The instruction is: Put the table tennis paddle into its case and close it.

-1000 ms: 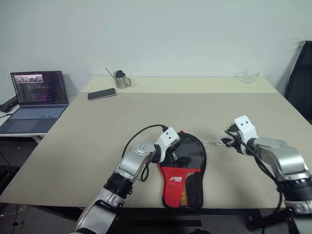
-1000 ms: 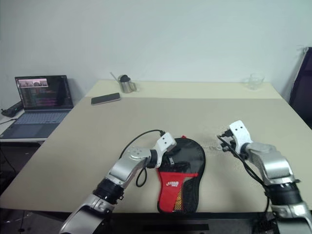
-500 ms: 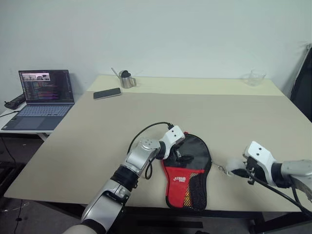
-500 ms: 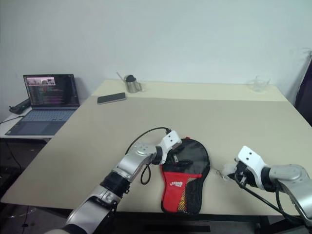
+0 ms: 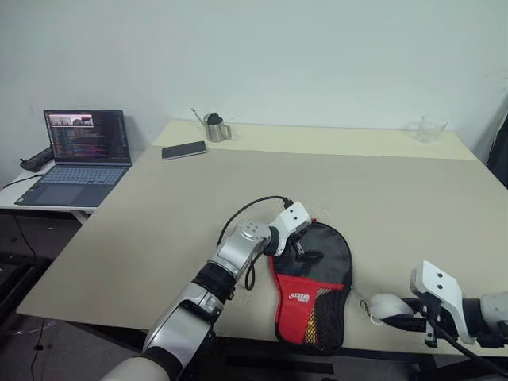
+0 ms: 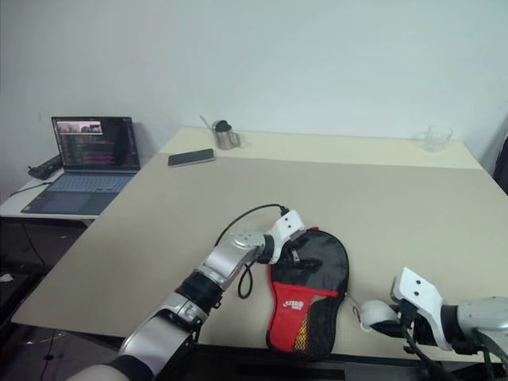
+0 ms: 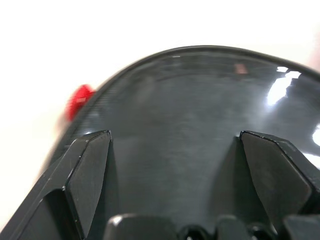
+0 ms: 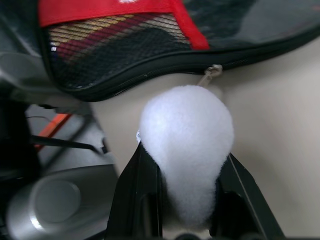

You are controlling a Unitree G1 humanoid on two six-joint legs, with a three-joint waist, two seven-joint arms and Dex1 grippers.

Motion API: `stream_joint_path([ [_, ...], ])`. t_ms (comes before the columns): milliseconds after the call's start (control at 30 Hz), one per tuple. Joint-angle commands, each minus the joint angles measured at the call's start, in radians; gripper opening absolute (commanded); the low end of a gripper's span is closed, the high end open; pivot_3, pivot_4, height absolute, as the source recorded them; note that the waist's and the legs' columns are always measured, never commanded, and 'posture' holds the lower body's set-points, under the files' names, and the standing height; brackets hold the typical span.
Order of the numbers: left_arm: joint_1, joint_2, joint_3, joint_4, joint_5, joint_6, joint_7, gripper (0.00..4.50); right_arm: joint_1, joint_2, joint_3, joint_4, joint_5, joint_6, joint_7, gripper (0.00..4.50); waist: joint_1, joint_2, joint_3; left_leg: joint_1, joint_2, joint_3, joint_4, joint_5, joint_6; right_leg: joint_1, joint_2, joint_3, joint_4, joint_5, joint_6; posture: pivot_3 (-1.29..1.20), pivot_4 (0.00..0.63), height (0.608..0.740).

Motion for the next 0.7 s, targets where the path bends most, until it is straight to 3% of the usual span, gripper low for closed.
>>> stream_joint_path([
  [33, 0.017, 0.003, -0.036, 0.084, 0.064, 0.015, 0.012, 4.5, 0.075, -0.041, 0.036, -0.066, 0.008, -0.005, 0.065, 0.66, 0.002, -0.001, -0.001, 0.0, -0.002, -0.001, 0.0, -0.001, 0.001, 0.001, -0.001, 0.0, 0.0, -0.001, 0.002, 0.0, 0.15, 0.74],
  [333, 0.019, -0.01, -0.04, 0.093, 0.075, 0.007, 0.001, 4.5, 0.006, -0.034, 0.167, -0.014, -0.077, -0.029, -0.018, 0.65, 0.0, -0.006, -0.006, 0.001, -0.006, 0.0, 0.001, -0.004, 0.004, 0.003, -0.008, 0.0, -0.003, -0.003, 0.006, 0.0, 0.15, 0.74],
  [700, 0.014, 0.006, -0.028, 0.109, 0.084, 0.002, 0.009, 4.5, 0.064, -0.095, 0.143, -0.095, 0.019, -0.076, 0.147, 0.65, -0.005, -0.006, -0.011, 0.001, -0.006, 0.0, 0.001, -0.004, 0.004, 0.004, -0.008, 0.0, -0.002, -0.005, 0.008, 0.0, 0.15, 0.74],
])
